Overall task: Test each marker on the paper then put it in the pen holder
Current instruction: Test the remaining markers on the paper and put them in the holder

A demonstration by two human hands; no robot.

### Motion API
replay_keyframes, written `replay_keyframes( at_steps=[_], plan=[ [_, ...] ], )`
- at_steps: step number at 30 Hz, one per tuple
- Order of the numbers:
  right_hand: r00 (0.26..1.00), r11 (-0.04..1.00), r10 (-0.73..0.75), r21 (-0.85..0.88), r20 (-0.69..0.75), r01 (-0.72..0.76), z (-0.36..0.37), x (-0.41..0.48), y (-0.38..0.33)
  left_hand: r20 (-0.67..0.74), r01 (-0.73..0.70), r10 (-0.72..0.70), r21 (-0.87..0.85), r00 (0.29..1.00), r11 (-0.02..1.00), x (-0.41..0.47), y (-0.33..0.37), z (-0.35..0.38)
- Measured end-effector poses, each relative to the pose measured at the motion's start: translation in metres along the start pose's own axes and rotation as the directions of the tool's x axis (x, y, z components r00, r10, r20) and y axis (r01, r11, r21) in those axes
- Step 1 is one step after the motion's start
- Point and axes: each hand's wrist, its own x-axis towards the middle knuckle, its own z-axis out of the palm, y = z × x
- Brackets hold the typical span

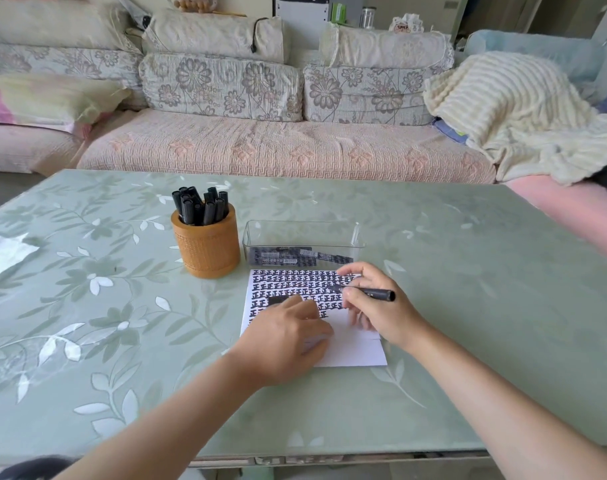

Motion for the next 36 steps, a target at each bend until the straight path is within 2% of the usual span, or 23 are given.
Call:
replay_keyframes(
  at_steps=[3,8,16,26,36],
  plan=[
    [0.997,0.998,0.055,0.011,-0.058,-0.054,0.008,0.001,0.008,0.000,0.016,-0.016,0.049,1.000,0.999,-0.002,0.002,0.001],
    [0.988,0.988,0.070,-0.128,-0.136,-0.087,0.010,0.007,0.021,-0.010,0.034,-0.034,0.037,0.999,0.999,-0.004,0.003,0.001],
    [0.996,0.984,-0.032,-0.180,-0.086,0.016,0.007,0.009,0.030,-0.005,0.057,-0.057,0.018,0.998,0.998,-0.003,0.003,0.003],
    [0.995,0.966,-0.071,-0.252,-0.068,0.051,0.008,0.009,0.031,-0.017,0.070,-0.070,0.026,0.997,0.997,-0.002,0.005,0.001],
    [0.996,0.972,-0.084,-0.221,-0.017,0.078,0.006,0.009,0.031,-0.013,0.072,-0.072,0.016,0.997,0.997,-0.003,0.004,0.002]
  ],
)
